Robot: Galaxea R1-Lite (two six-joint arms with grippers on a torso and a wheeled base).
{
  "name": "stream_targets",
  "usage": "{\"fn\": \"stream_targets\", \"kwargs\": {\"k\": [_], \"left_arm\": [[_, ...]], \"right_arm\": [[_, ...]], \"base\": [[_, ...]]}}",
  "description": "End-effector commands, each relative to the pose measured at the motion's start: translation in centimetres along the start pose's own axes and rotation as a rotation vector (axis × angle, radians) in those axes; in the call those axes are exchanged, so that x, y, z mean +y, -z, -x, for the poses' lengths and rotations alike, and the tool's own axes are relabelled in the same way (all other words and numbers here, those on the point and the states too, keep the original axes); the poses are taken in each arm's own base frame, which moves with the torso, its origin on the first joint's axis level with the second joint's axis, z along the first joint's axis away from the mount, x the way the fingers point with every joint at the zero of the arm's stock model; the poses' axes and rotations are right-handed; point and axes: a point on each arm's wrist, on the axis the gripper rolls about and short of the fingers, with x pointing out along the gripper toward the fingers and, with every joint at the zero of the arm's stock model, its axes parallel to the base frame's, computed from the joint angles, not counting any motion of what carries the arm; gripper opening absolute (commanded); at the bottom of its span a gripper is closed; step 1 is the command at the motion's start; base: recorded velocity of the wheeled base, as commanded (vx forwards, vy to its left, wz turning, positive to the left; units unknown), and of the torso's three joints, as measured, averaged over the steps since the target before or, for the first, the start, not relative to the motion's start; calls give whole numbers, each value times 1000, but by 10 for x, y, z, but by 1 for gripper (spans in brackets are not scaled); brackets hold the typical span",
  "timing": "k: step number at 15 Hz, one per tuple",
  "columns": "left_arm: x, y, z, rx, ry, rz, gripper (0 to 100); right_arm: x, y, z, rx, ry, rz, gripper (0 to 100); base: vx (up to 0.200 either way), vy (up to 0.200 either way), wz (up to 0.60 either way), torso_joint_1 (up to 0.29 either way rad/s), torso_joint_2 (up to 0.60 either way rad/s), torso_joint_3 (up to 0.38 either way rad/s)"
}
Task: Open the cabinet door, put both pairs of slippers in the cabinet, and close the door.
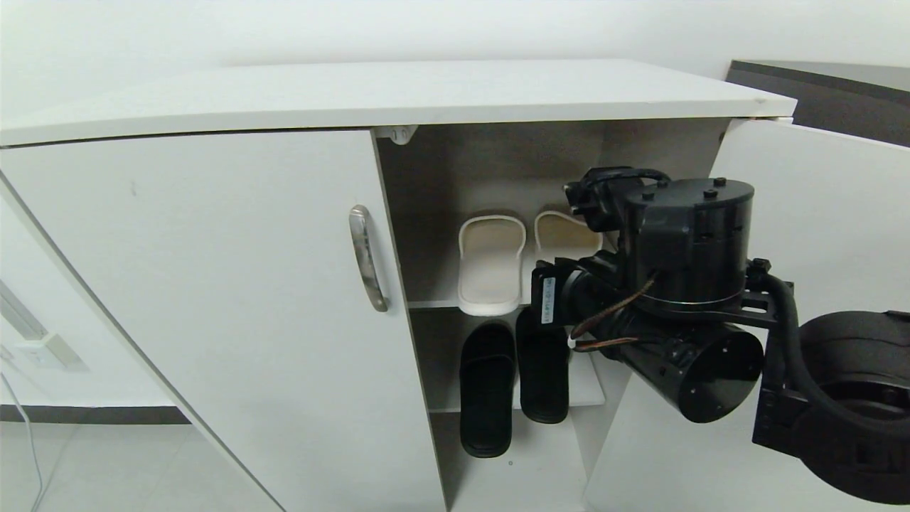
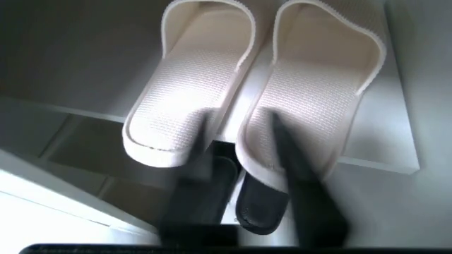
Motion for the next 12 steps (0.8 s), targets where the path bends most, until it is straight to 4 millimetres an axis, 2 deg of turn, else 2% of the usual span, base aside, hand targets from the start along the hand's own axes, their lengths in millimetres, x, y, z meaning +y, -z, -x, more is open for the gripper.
{"fn": "stream_targets", "kwargs": {"k": [1, 9, 12], "left_arm": [[0, 0, 0, 1, 0, 0, 0], [0, 0, 0, 1, 0, 0, 0], [0, 0, 0, 1, 0, 0, 0]], "right_arm": [[-2, -2, 3, -6, -2, -4, 0], [-1, -1, 3, 2, -24, -1, 0], [1, 3, 3, 13, -27, 7, 0]], "base": [[0, 0, 0, 0, 0, 0], [0, 0, 0, 0, 0, 0], [-200, 0, 0, 5, 1, 2]]}}
